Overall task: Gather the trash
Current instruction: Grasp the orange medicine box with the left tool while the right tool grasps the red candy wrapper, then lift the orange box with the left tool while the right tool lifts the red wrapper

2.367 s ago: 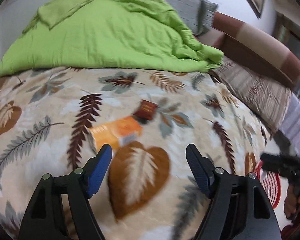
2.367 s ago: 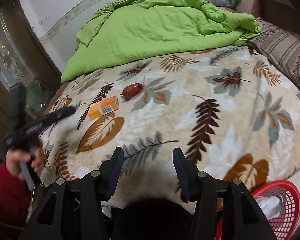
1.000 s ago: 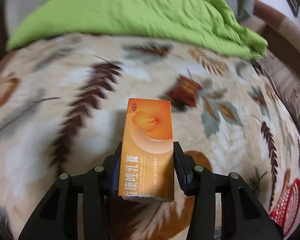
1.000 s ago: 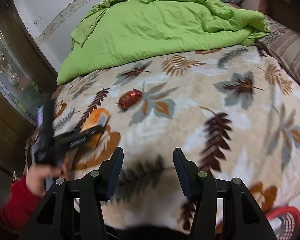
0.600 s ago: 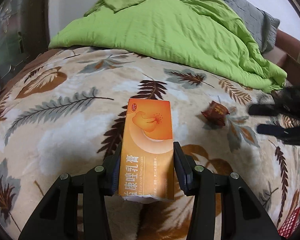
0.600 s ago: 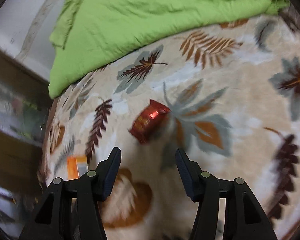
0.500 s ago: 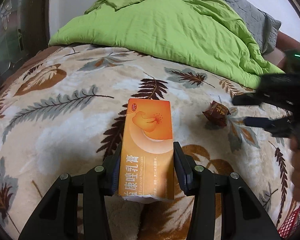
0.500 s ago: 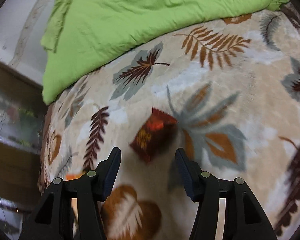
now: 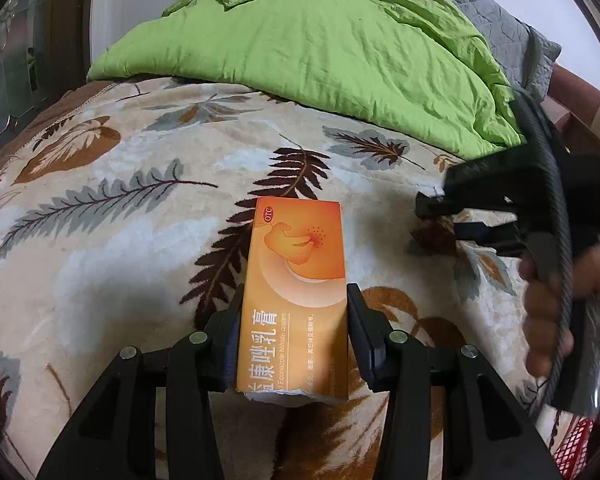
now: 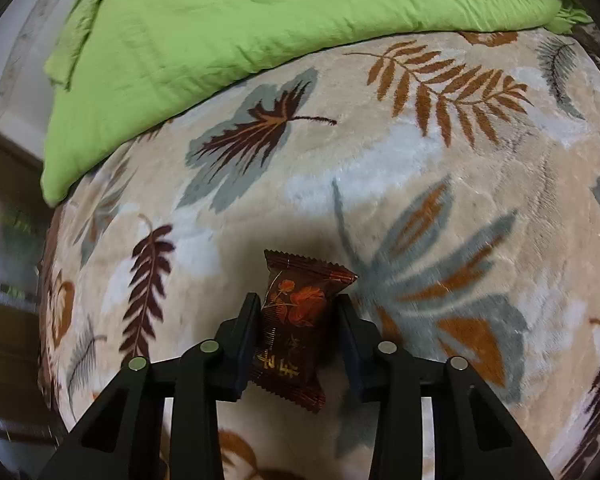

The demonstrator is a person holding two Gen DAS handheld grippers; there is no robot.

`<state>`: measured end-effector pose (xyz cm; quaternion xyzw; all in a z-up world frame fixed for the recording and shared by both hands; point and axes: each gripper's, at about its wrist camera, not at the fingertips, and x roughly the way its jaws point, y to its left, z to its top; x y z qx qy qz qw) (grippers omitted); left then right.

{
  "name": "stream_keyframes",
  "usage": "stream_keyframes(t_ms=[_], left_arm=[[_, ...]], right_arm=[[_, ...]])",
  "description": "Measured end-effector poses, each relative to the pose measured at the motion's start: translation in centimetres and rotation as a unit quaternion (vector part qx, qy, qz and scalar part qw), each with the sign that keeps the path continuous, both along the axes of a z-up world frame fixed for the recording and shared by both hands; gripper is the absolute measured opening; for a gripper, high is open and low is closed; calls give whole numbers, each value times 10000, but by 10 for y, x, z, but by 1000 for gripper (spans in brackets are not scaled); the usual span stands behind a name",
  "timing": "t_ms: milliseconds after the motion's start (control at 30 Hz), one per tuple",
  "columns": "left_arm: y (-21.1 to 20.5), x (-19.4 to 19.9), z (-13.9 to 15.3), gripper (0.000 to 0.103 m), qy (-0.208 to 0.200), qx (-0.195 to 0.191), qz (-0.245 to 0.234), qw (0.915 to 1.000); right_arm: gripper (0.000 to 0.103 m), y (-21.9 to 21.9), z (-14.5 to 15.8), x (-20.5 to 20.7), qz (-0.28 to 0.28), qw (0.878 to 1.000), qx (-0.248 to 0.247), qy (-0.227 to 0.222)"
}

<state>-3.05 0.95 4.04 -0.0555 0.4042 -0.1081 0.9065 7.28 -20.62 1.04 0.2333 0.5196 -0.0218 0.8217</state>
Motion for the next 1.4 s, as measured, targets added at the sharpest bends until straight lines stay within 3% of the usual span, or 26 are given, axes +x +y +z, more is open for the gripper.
stream_keyframes(t_ms=[400,700,1000,1400], left_arm=[[-15,-30,15,45,-325,109,-347,9988],[-22,-85,25,45,-434,344,-659,9963],[-21,-117,33,45,-572,587,-698,9942],[-27,-122,35,45,-667,798,-702,9921]], right_arm=[[39,-1,48,-130,741,9880,-873,-1038],[39,4,62,-202,852,9818,-939,-1415],[39,6,52,-226,849,9822,-925,-1400],[39,6,45,-231,836,9817,-942,-1428]])
